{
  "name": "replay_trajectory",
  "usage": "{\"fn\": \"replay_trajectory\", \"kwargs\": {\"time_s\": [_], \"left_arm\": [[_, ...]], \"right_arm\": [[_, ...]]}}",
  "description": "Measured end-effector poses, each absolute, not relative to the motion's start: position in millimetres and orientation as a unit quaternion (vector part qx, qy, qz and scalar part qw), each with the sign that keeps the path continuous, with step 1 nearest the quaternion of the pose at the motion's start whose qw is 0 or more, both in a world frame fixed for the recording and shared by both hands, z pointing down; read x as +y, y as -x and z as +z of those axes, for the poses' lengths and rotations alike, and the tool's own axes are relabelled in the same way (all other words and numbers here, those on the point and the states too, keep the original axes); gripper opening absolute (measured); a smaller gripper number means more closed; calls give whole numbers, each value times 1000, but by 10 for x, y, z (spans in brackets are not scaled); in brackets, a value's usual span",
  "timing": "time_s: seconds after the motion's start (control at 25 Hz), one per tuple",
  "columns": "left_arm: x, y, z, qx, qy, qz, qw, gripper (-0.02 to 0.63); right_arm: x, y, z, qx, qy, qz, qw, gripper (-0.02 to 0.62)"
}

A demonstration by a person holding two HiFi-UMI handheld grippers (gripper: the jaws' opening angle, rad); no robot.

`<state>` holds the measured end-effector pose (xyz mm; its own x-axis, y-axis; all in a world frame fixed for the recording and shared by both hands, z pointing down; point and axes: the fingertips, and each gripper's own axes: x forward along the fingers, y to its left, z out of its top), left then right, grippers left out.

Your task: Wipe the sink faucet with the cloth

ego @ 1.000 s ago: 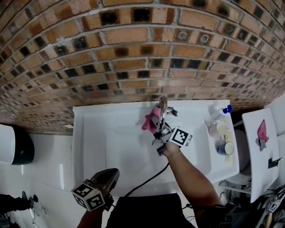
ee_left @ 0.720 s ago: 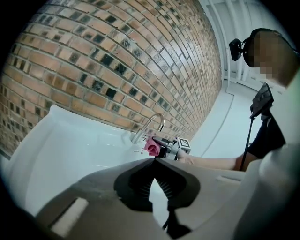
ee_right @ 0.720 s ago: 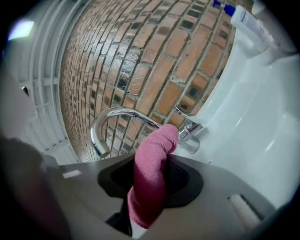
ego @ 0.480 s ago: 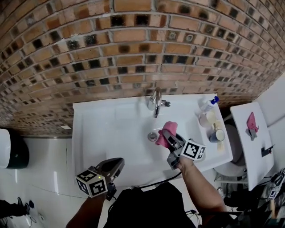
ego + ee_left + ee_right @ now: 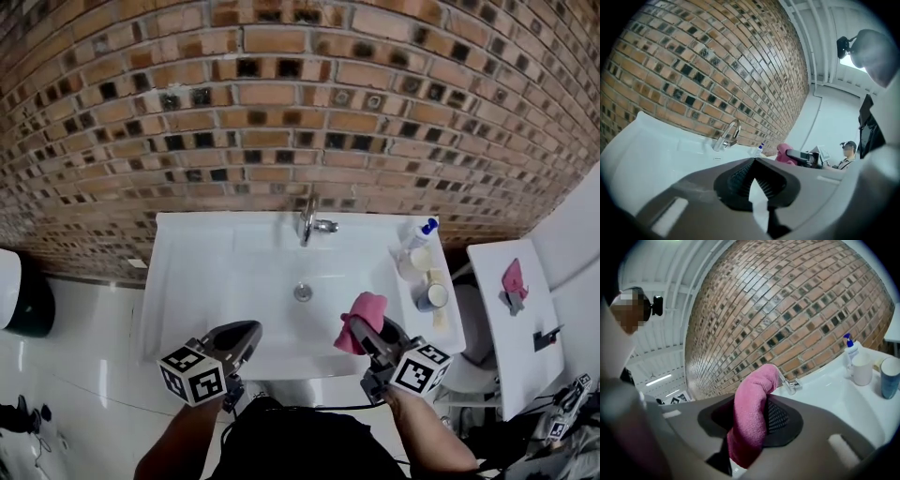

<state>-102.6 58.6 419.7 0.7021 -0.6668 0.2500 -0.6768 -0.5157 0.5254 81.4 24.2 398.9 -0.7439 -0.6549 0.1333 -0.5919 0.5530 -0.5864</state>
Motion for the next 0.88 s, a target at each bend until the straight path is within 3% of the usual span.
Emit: {"fn": "replay_trajectory", "kwargs": {"time_s": [0.48,0.88], "left_arm": [[1274,550,4151,-422,-857,4,295,6],[1492,402,4159,-419,-859,10,293,6]], "right_arm": [[1164,-1180,4010,911,312,-268,-22,147],[1432,-1212,4101,913,309,-265,-30,144]]}}
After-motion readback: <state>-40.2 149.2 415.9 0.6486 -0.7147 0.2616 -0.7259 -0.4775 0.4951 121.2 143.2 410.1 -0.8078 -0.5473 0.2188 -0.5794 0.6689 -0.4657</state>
